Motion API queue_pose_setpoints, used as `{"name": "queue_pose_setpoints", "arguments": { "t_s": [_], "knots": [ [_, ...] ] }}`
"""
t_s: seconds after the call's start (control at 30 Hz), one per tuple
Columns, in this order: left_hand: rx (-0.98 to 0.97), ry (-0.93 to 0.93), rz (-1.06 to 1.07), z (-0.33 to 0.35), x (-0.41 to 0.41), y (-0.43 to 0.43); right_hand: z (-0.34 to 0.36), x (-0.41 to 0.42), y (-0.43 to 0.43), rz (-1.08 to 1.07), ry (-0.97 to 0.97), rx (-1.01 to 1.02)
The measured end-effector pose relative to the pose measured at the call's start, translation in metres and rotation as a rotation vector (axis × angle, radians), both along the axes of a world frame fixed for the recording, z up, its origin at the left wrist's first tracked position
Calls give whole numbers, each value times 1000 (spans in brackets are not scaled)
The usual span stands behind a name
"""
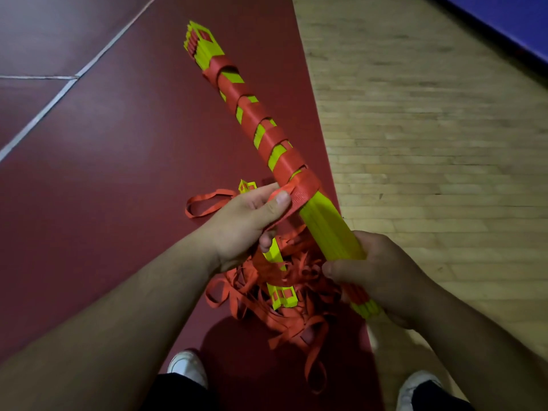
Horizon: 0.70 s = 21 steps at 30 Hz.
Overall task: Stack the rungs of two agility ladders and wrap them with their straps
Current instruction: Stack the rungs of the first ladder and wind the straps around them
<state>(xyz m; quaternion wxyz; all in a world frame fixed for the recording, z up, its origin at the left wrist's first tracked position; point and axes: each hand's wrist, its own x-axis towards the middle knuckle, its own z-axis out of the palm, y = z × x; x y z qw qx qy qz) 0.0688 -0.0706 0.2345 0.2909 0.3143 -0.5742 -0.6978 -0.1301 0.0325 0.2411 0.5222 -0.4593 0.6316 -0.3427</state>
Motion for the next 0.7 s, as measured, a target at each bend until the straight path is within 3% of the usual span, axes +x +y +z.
{"name": "queue_pose_setpoints", "arguments": {
  "t_s": [0.2, 0.33, 0.5, 0.7],
  "knots": [
    [212, 110, -5, -1, -4, 4, 4, 4, 1, 61, -183, 11],
    [110, 81, -8, -2, -4, 4, 8, -3, 0, 145, -234, 58],
    [-187, -214, 90, 6, 1, 1, 9, -13, -4, 90, -1, -27],
    [-193, -140, 192, 6, 6, 1, 1, -8, -4, -40, 281, -151]
  ]
}}
